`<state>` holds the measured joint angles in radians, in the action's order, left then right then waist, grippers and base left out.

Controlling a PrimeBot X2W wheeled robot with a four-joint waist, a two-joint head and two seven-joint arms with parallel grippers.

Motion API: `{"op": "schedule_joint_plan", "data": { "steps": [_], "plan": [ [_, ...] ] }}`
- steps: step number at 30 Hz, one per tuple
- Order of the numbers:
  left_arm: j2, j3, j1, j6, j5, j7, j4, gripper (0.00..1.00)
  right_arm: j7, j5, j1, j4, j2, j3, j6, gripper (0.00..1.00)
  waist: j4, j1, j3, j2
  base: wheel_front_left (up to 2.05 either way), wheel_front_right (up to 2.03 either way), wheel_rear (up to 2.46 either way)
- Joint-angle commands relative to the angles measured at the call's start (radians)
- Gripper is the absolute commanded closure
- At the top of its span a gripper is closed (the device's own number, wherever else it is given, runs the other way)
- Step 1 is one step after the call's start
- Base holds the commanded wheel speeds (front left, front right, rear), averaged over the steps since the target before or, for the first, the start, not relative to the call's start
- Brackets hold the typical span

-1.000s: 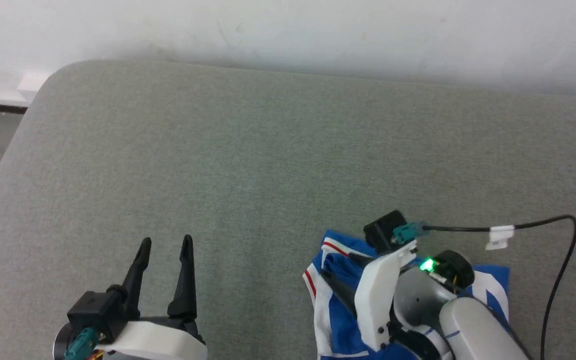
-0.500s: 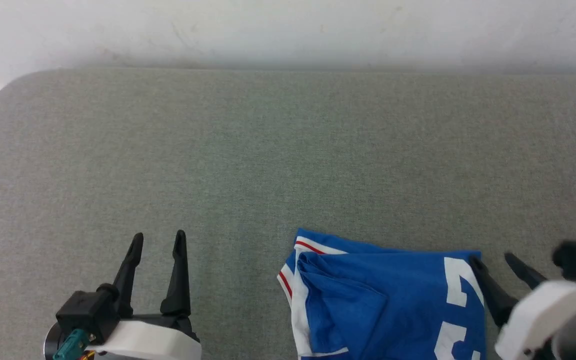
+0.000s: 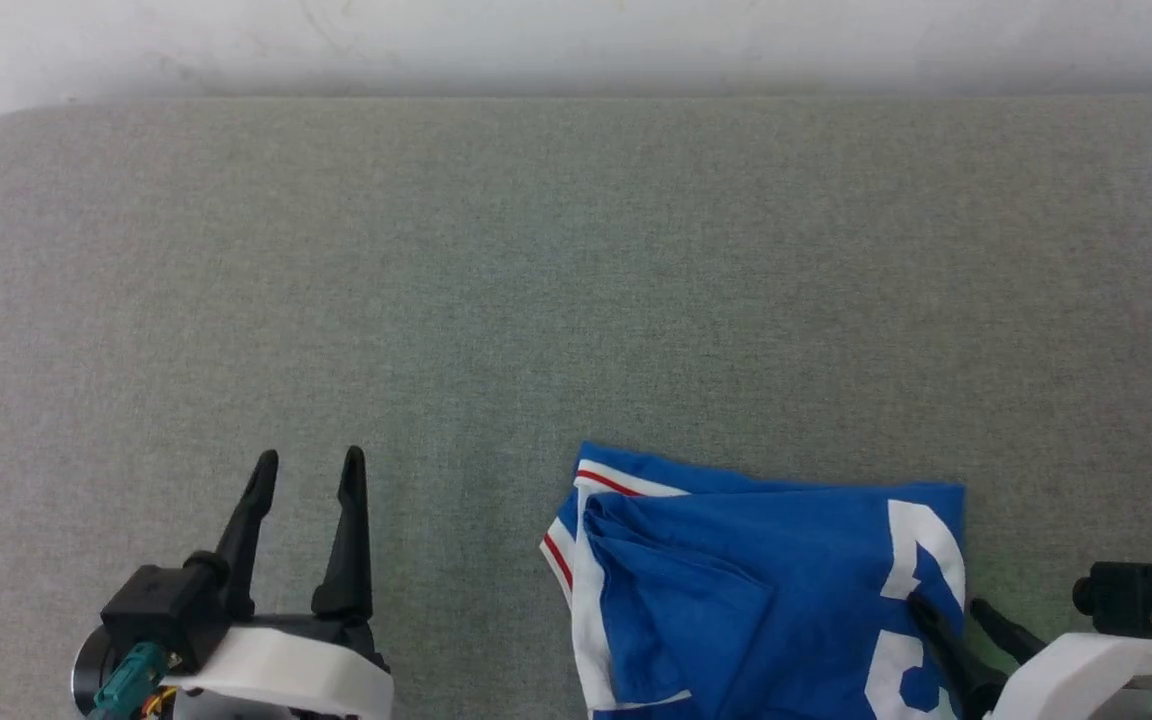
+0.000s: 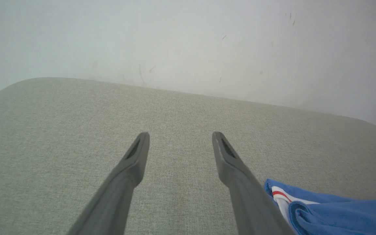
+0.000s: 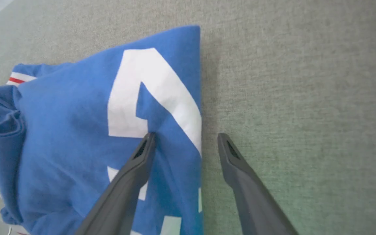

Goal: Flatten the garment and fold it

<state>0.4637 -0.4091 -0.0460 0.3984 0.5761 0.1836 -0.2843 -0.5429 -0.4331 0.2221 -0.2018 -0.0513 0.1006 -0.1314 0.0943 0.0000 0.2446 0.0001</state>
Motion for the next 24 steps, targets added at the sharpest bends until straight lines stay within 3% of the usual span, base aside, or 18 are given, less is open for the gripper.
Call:
{"op": "schedule_joint_plan", "data": {
  "steps": [1,5,6,7,9,18,21,24],
  "plan": [
    [0.007,0.001,0.02,0.008,-0.009,-0.006,-0.006,0.0,0.012,-0.006,-0.025,0.028,0.001,0.003,0.001,0.0,0.015,0.0,0.018,-0.0001,0.0,0.0,0.0],
    [0.012,-0.004,0.029,0.009,-0.014,-0.016,-0.011,0.0,0.022,-0.008,-0.061,0.103,0.001,-0.005,0.001,0.0,0.029,0.0,0.032,-0.0001,0.0,0.0,0.0],
    [0.012,-0.004,0.029,0.01,-0.014,-0.018,-0.011,0.0,0.021,-0.011,-0.066,0.116,0.001,-0.009,0.001,0.52,0.031,0.0,0.032,-0.0001,0.0,0.0,0.0],
    [0.013,-0.005,0.029,0.011,-0.015,-0.019,-0.012,0.0,0.02,-0.016,-0.071,0.126,0.001,-0.014,0.001,0.64,0.031,0.0,0.032,-0.0001,0.0,0.0,0.0],
    [0.013,-0.003,0.027,0.015,-0.014,-0.02,-0.011,0.0,0.023,-0.015,-0.082,0.134,0.001,-0.021,0.001,1.0,0.027,0.0,0.025,-0.0001,0.0,0.0,0.0],
    [0.015,0.002,-0.007,0.025,-0.002,-0.014,-0.006,0.0,0.003,0.074,-0.118,0.057,0.001,0.001,0.001,1.0,-0.044,0.0,-0.065,-0.0001,0.0,0.0,0.0],
    [0.019,0.008,-0.019,0.027,0.003,-0.011,-0.007,0.0,-0.038,0.161,-0.16,0.01,-0.02,0.018,0.001,1.0,-0.085,0.0,-0.09,-0.0001,0.0,0.0,0.0],
    [0.028,0.017,-0.022,0.029,0.005,-0.01,-0.016,0.0,-0.108,0.21,-0.241,-0.006,-0.102,0.032,0.001,1.0,-0.137,0.0,-0.091,-0.0001,0.0,0.0,0.0]
  ]
}}
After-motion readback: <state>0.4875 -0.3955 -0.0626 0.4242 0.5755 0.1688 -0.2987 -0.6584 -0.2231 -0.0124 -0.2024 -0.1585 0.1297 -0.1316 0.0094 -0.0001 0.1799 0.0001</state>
